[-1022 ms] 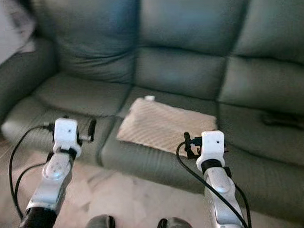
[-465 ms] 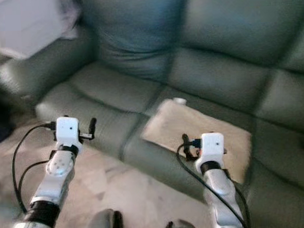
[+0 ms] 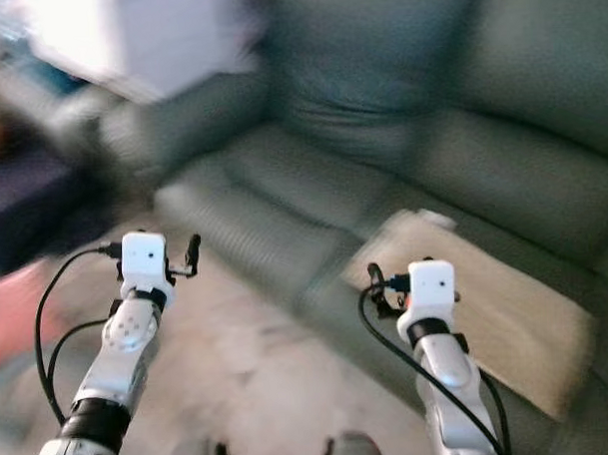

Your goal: Move the pillow to the sofa

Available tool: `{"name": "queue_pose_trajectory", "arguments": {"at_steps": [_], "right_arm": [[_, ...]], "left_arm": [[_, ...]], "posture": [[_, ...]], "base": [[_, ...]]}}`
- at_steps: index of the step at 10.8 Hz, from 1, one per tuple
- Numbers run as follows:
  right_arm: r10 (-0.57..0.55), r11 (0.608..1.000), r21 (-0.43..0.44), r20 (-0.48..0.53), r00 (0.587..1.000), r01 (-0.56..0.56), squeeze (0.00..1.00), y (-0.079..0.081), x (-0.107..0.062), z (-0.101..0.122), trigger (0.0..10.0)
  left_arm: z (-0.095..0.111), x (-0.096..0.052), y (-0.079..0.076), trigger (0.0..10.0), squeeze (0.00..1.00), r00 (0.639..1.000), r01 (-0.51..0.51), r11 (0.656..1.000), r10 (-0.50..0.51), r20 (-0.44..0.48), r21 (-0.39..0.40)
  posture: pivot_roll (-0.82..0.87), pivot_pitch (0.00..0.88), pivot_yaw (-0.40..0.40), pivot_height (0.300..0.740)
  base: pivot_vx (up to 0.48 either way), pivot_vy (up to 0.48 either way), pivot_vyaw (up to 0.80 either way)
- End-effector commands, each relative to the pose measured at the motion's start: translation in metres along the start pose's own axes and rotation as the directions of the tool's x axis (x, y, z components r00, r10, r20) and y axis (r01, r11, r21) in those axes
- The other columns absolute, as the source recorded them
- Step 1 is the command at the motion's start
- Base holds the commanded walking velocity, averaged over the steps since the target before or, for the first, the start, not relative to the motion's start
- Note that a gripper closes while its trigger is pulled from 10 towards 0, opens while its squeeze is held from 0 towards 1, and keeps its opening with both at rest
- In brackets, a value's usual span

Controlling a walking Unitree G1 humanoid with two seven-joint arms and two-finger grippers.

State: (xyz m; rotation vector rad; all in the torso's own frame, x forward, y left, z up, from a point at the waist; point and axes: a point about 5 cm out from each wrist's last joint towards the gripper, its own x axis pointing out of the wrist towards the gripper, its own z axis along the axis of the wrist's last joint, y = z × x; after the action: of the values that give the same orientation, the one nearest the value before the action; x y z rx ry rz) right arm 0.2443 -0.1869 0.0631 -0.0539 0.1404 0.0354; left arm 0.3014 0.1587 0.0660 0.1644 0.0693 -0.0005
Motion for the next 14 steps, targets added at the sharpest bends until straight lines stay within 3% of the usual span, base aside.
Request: {"name": "queue_pose_trajectory", "arguments": {"at_steps": [1,4,6,8,9,10,11,14], "right_arm": [[0.047,0.999,0.005,0.011,0.999,-0.047,0.0,0.012,0.003,0.002,10.0],[0.05,0.999,0.013,-0.033,0.998,-0.05,0.0,0.016,-0.008,-0.014,10.0],[0.085,0.996,0.011,0.004,0.996,-0.086,0.0,0.026,0.001,-0.006,10.0],[0.102,0.995,-0.014,0.021,0.995,-0.102,0.0,0.026,0.004,-0.002,10.0],[0.145,0.989,-0.049,0.056,0.988,-0.142,0.0,0.032,0.005,0.006,10.0],[0.135,0.991,-0.016,0.071,0.988,-0.134,0.0,0.033,0.005,0.006,10.0],[0.095,0.995,0.009,0.03,0.995,-0.095,0.0,0.03,0.007,-0.001,10.0],[0.014,0.999,-0.047,-0.016,1.0,-0.014,0.0,0.016,0.003,-0.015,10.0]], "left_arm": [[-0.007,-0.003,0.012,10.0,0.0,0.999,-0.041,0.999,0.042,-0.026,0.022],[-0.02,-0.011,0.015,10.0,0.0,0.992,-0.097,0.995,0.099,-0.074,0.026],[-0.018,-0.01,0.011,10.0,0.0,0.994,-0.089,0.996,0.091,-0.067,0.032],[-0.017,-0.005,0.017,10.0,0.0,0.991,-0.11,0.992,0.114,-0.068,0.061],[-0.03,-0.012,0.02,10.0,0.0,0.99,-0.065,0.996,0.072,-0.121,0.066],[-0.037,-0.018,0.022,10.0,0.0,0.992,-0.017,0.991,0.034,-0.125,0.132],[-0.042,-0.024,0.023,10.0,0.0,0.99,0.044,0.991,-0.027,-0.136,0.125],[-0.037,-0.028,0.019,10.0,0.0,0.995,0.018,0.999,-0.015,-0.094,0.028]], "posture": [[-0.11,0.1,-0.023,0.74],[-0.09,0.101,-0.015,0.74],[-0.09,0.092,-0.012,0.74],[-0.08,0.085,-0.031,0.74],[-0.07,0.082,-0.041,0.74],[-0.07,0.074,-0.039,0.74],[-0.06,0.077,-0.034,0.74],[-0.06,0.086,-0.039,0.74]], "base": [[0.0,0.48,0.8],[0.0,0.48,0.8],[0.0,0.48,0.8],[0.0,0.48,0.8],[0.0,0.349,0.8],[0.0,0.0,0.76],[0.0,0.0,0.0],[0.0,0.0,0.0]]}}
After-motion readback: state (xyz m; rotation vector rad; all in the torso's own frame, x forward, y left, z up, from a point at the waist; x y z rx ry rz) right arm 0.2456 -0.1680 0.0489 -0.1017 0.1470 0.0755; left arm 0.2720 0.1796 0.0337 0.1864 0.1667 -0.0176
